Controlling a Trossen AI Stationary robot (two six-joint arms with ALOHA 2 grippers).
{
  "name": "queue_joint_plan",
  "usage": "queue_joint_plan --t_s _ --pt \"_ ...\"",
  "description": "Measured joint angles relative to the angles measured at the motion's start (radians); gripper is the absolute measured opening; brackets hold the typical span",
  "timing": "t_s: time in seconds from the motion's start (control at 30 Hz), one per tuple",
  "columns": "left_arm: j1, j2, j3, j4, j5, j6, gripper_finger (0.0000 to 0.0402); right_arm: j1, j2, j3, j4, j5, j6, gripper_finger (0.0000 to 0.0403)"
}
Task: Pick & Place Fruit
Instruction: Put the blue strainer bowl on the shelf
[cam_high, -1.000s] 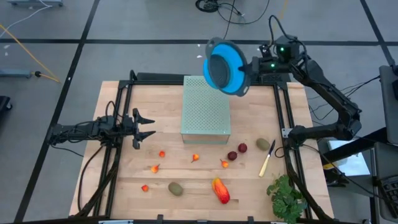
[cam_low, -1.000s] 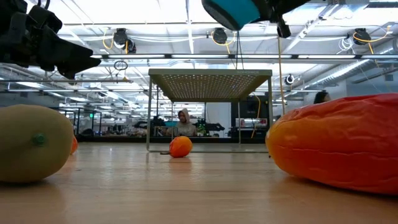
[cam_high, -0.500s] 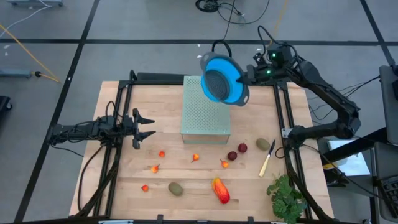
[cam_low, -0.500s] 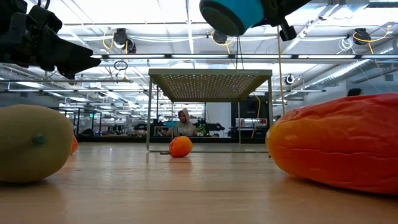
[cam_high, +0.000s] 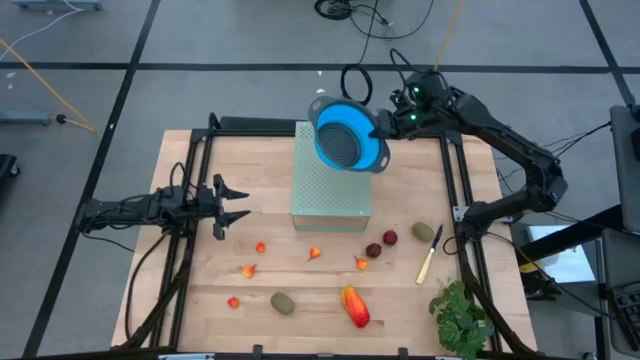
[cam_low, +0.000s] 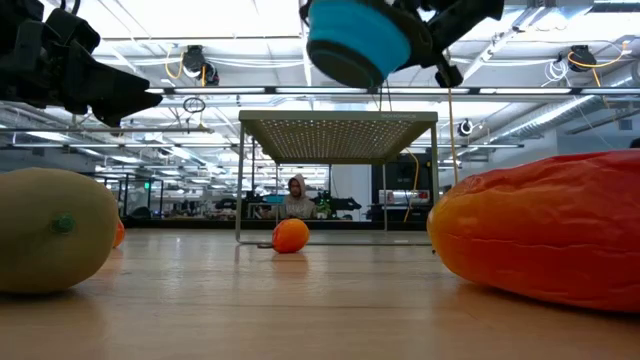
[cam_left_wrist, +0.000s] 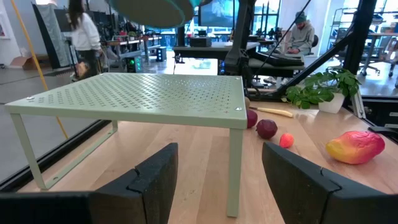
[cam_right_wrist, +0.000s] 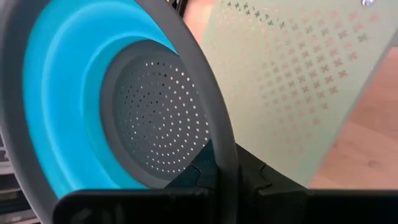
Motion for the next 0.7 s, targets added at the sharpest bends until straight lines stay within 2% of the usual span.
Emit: queue_joint_plan --t_s 0.43,0.7 --pt "0.000 0.000 0.000 0.000 0.000 0.000 0.0234 -0.025 0.125 0.000 0.103 -0.003 -0.012 0.0006" --pt "0.000 0.000 0.000 0.000 0.000 0.000 0.0234 -0.046 0.138 0.000 0.091 0.055 -0.030 0.0006"
